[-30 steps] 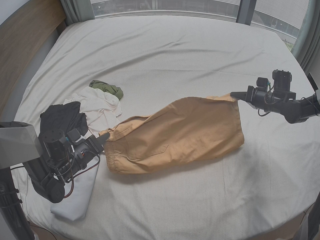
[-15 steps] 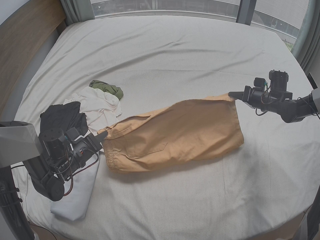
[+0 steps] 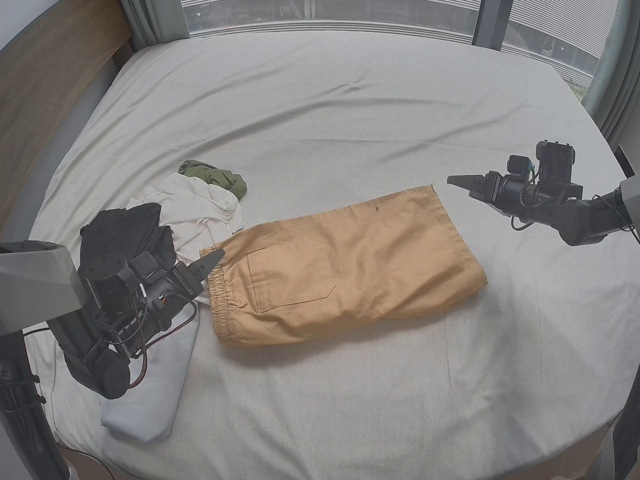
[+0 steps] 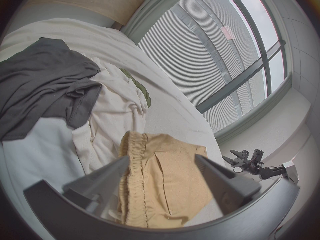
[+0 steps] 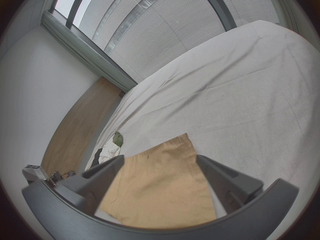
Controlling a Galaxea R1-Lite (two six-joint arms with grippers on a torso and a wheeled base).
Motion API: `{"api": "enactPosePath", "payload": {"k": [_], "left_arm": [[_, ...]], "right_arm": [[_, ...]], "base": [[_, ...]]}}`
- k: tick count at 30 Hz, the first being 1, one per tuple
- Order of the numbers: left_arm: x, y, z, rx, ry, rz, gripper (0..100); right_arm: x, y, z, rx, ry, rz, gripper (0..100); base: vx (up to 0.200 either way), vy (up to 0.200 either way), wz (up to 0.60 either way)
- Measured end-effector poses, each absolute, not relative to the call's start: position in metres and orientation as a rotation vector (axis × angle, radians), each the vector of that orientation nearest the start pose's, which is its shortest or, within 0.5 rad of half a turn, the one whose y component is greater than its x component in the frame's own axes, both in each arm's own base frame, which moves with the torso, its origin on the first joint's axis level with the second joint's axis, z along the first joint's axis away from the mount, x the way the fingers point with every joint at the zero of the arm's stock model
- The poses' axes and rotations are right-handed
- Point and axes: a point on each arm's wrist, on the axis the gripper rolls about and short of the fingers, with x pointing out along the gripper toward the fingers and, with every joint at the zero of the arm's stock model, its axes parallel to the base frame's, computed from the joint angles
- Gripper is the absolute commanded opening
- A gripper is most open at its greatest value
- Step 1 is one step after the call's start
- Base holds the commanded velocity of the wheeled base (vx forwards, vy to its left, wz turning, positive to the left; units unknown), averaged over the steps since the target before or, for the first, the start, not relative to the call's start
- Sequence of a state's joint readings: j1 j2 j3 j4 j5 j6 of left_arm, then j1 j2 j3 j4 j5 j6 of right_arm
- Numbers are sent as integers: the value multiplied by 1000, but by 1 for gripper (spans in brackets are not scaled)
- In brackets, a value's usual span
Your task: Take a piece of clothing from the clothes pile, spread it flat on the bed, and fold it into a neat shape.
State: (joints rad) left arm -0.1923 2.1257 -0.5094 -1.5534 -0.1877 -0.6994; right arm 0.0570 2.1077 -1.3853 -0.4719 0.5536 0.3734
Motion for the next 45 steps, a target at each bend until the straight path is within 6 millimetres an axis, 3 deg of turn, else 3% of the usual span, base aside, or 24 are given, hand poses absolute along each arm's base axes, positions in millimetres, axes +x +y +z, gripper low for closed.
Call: {"api": "enactPosePath", "payload": {"k": [6,13,23,29,37,45], "left_arm": [[323,-67,74,-692,169,-330,100],[316,-72,81,-689,169,-360,100],[279,-83,88,-651,260,-529,100],[261,-82,93,-513,242,-588,100],[253,-79,95,-225,155,-607,100],[253,-73,96,-149,129,-591,100]], "right_arm": [[421,36,170,428,387,548,100],[389,34,156,450,476,527,100],[330,33,134,473,508,581,100],[301,32,117,478,503,599,100],[291,29,109,506,513,590,100],[290,30,97,533,559,577,100]], "base": [[0,0,0],[0,0,0],[0,0,0],[0,0,0],[0,0,0],[0,0,0]]}}
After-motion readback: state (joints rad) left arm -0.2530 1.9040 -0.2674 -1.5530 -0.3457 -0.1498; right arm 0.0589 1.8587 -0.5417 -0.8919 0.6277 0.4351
